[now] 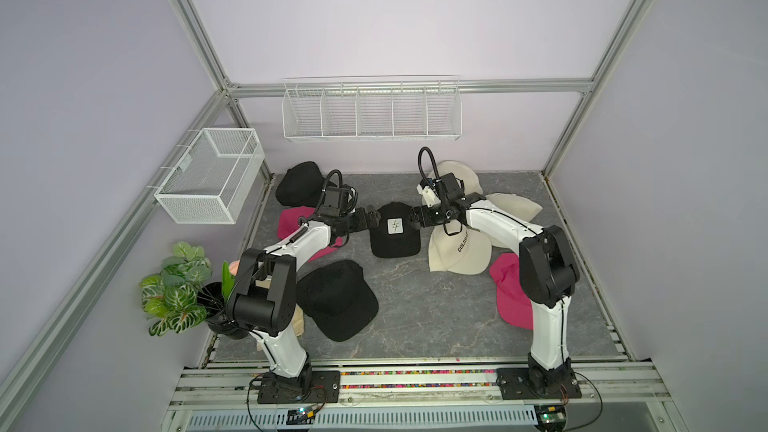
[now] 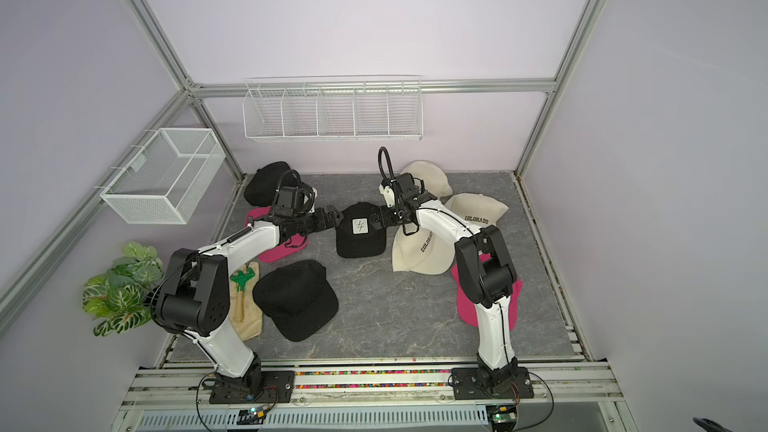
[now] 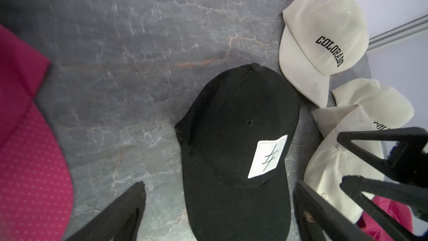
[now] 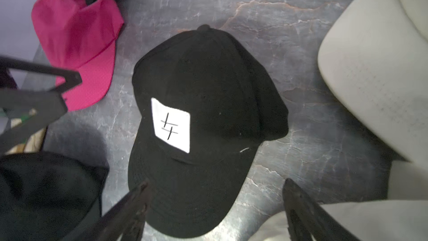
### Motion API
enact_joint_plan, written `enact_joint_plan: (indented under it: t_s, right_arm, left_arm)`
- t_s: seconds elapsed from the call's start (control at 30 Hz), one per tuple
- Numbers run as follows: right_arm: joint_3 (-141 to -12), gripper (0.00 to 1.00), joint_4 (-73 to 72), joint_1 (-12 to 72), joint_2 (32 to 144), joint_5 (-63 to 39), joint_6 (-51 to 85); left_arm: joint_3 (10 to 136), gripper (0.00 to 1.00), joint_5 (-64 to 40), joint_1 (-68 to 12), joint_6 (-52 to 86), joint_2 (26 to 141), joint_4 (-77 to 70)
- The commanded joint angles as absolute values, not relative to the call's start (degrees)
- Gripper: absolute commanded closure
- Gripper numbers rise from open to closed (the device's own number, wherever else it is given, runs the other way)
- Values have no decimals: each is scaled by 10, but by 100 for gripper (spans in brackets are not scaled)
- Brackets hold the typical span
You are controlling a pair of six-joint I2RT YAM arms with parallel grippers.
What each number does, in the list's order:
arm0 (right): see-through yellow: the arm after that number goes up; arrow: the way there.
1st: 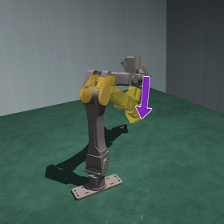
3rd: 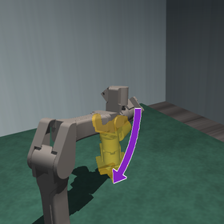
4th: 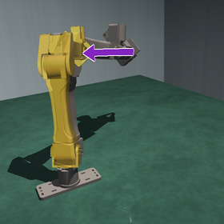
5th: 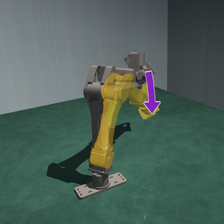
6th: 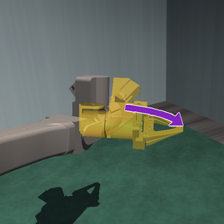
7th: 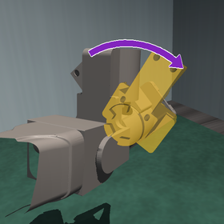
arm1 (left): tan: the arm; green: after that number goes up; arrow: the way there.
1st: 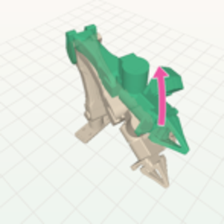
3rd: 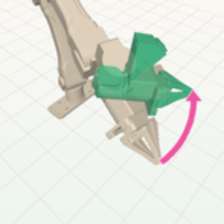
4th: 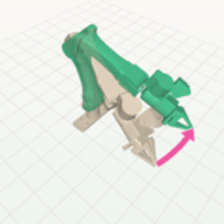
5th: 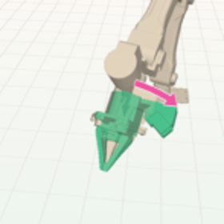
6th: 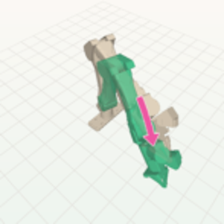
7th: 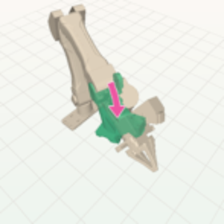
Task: Stack the baseball caps by color
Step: Place the baseball cap on the baseball cap, then adjust the baseball cap at the center of the board.
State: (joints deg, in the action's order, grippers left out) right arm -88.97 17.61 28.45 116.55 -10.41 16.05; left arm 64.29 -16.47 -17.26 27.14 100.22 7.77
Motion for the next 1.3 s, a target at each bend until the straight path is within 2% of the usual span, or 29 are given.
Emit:
enact_joint_plan:
  t_s: [0.0, 0.17, 0.57, 0.9, 1.03, 1.27]
  right_arm:
    - [-838, 11, 11, 277, 1150, -74, 282]
    - [-796, 11, -54, 277, 1156, -77, 338]
    - [-810, 11, -32, 293, 1220, -117, 345]
    - [-817, 11, -55, 322, 1235, -145, 398]
    - [-801, 11, -73, 336, 1223, -126, 415]
    - [-822, 11, -65, 327, 1229, -100, 389]
  left_arm:
    - [609, 0, -189, -172, 366, 1006, -46]
    - [584, 0, -208, -173, 412, 1040, -97]
    - [602, 0, -261, -189, 429, 1105, -75]
    - [658, 0, -268, -199, 414, 1152, -47]
    - [703, 0, -259, -201, 392, 1173, -5]
    - [685, 0, -229, -201, 417, 1142, -3]
